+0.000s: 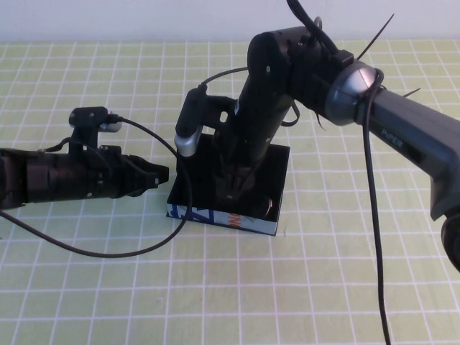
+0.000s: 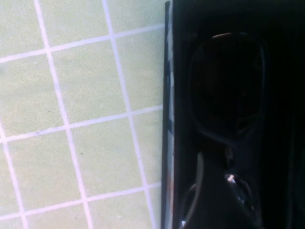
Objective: Take glasses out of glasses case
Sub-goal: Pick up the glasses from the glasses case
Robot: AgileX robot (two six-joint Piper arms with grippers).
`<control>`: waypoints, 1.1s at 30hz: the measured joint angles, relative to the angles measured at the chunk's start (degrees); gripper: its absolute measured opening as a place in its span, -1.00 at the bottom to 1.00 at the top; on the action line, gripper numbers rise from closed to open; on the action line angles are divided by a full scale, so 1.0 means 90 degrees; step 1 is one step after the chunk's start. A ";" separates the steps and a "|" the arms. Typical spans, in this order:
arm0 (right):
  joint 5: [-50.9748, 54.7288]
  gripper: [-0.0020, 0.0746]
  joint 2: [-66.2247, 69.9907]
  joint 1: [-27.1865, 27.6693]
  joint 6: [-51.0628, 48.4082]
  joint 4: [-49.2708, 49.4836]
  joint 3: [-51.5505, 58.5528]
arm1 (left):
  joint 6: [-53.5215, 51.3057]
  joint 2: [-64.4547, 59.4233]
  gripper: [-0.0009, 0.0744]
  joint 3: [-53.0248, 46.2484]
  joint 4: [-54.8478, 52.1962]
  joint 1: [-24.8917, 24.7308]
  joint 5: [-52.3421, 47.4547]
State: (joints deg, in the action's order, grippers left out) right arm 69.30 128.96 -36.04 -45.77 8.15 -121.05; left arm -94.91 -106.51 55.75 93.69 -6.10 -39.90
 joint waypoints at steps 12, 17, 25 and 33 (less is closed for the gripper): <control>-0.0267 -0.09 0.0290 0.0000 0.0000 -0.0039 0.0000 | 0.0000 0.0000 -0.99 0.0000 -0.0011 0.0000 -0.0009; -0.0280 -0.09 0.0290 0.0000 0.0000 -0.0073 0.0000 | 0.0000 0.0000 -0.99 0.0000 -0.0011 0.0000 -0.0009; -0.0280 -0.09 0.0355 0.0000 -0.0014 -0.0149 -0.0027 | 0.0000 0.0000 -0.99 0.0000 -0.0011 0.0000 -0.0009; -0.0280 -0.09 0.0392 0.0000 -0.0114 -0.0149 -0.0064 | 0.0000 0.0000 -0.99 0.0000 -0.0023 0.0000 -0.0038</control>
State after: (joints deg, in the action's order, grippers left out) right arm 66.78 132.48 -36.04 -46.80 6.81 -121.63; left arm -94.91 -106.51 55.75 93.48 -6.10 -40.24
